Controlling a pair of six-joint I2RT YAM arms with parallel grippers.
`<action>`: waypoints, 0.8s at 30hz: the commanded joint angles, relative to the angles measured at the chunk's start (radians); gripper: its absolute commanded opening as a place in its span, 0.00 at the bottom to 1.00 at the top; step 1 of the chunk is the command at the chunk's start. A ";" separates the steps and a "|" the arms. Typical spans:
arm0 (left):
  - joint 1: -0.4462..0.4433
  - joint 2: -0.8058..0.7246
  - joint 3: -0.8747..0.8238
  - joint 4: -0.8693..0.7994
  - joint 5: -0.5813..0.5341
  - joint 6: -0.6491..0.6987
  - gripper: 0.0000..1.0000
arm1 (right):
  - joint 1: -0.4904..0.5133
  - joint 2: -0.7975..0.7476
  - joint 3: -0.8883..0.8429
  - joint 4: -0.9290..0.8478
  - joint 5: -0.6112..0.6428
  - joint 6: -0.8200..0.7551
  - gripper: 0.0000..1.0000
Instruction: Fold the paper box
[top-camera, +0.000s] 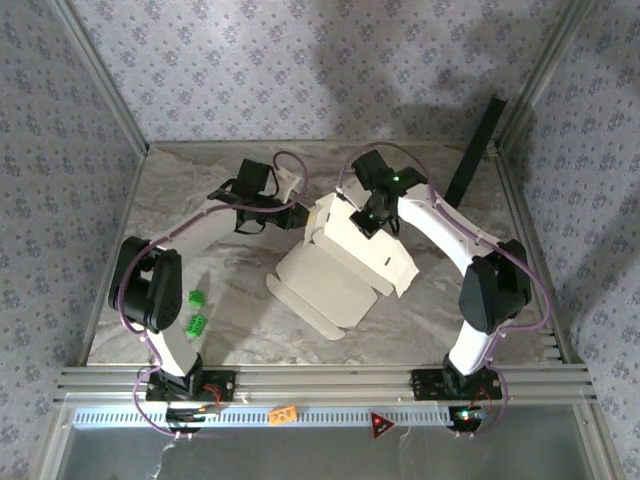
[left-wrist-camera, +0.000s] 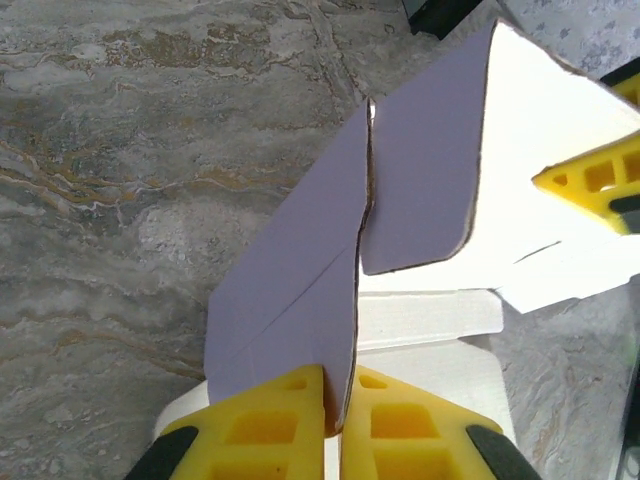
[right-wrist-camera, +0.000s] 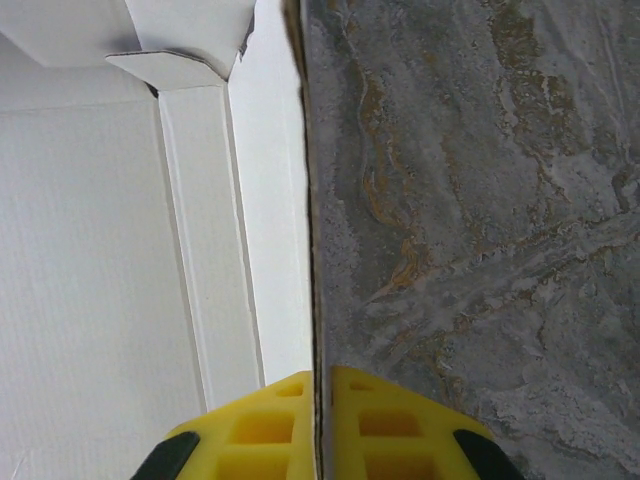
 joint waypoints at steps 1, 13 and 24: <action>-0.022 0.019 0.013 0.039 0.037 -0.082 0.09 | 0.016 -0.011 -0.027 0.062 0.086 0.089 0.00; -0.043 0.034 -0.113 0.054 -0.050 -0.085 0.09 | 0.092 -0.005 -0.086 0.091 0.173 0.121 0.00; -0.043 -0.011 -0.198 0.042 -0.102 -0.067 0.07 | 0.142 0.002 -0.093 0.064 0.221 0.131 0.00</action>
